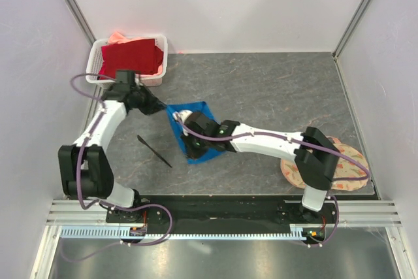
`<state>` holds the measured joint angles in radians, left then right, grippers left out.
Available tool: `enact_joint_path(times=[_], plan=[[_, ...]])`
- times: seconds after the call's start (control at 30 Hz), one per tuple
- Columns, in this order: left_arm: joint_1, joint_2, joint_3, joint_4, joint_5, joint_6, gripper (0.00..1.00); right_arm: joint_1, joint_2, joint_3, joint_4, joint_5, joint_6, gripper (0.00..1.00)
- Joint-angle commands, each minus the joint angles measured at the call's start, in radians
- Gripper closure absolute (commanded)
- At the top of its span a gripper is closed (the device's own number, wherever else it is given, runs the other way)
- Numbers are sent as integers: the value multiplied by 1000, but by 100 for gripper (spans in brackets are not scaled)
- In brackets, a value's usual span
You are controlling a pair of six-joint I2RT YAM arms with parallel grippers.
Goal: Fold the napkin into a case and place the utensils inside
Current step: Pick up the upper triangle-folded napkin from the center of the board, then turn over the upper triangle folded napkin at the center of the board.
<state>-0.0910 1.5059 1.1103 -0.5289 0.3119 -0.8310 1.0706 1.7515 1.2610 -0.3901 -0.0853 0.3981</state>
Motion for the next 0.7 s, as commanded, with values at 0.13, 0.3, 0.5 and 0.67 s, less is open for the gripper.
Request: enact_joint_path(times=[0.13,0.3,0.5,0.67], plan=[[243,-154,420,-160,4,184,98,63,261,542,55,-344,125,100],[219,-87,551,-116,55,165,98,48,258,501,242,-479,273,100],[-17,129,550,8,0,156,97,-82,164,54,842,-655,568,100],[-179,327,479,177,-39,124,97,-185,151,-323,1151,-677,641,100]])
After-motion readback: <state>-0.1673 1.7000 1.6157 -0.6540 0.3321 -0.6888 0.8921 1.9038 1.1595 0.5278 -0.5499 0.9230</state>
